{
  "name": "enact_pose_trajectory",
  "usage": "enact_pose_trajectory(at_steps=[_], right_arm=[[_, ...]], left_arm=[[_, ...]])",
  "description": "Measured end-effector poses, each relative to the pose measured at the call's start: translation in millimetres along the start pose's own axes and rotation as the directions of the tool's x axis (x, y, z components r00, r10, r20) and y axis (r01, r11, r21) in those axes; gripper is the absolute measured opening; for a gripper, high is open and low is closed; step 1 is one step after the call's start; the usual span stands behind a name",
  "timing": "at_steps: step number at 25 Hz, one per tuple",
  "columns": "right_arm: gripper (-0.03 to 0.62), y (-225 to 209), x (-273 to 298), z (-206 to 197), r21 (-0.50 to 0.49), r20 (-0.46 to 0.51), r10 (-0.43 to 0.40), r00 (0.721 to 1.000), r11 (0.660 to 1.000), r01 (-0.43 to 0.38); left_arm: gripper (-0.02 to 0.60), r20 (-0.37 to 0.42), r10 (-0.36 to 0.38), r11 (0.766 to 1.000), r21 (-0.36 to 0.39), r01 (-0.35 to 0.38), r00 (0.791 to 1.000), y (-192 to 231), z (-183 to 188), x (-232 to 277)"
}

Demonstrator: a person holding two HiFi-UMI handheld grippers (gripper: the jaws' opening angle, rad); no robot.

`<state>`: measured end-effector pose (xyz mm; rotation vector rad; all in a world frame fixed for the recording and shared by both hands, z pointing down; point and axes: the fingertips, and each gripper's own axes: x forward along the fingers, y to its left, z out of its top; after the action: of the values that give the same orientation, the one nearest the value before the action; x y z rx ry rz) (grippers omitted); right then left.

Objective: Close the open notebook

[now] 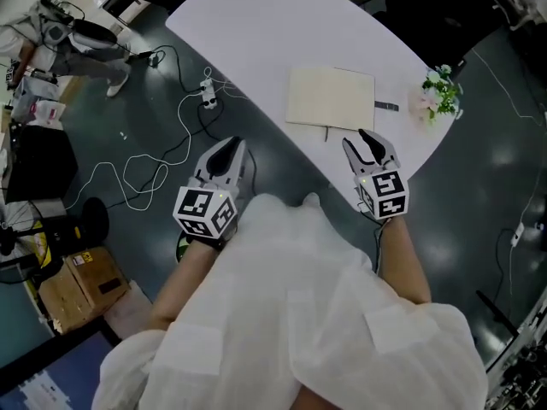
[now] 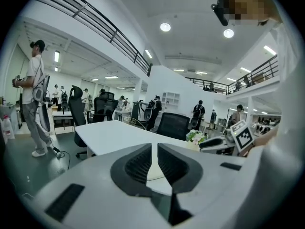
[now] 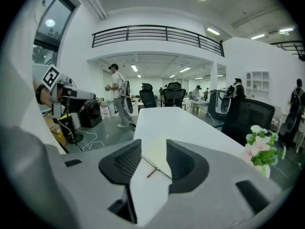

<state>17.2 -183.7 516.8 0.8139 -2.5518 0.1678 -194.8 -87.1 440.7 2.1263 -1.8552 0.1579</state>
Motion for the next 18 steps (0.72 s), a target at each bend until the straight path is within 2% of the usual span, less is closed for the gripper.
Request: enact_pose_trajectory(at_steps=[3,8,14,18], right_arm=[[0.17,8,23,-5,-0.061,-0.041,0.051,0.998,0.997,-0.053],[0.179,21,59,-15,-0.099,-0.098,0.119,0.988,0.987,-0.129],[0.212,38,103,-27,-0.11,-0.166,0.181,0.969,0.973,-0.201],[0.226,45,129,-31,-0.107,-0.201,0.19,0.961,0.971,-0.214]], left_arm=[[0.034,-0.012,0.014,1.0,-0.007,-0.014,1.0,8,-3,7],[0.034,-0.038,0.033,0.999,-0.02,-0.034,0.999,22,-12,16],[0.034,-0.069,0.014,0.999,-0.034,-0.016,0.998,36,-18,30],[0.035,-0.091,-0.01,0.999,-0.042,0.006,0.996,47,-21,39]])
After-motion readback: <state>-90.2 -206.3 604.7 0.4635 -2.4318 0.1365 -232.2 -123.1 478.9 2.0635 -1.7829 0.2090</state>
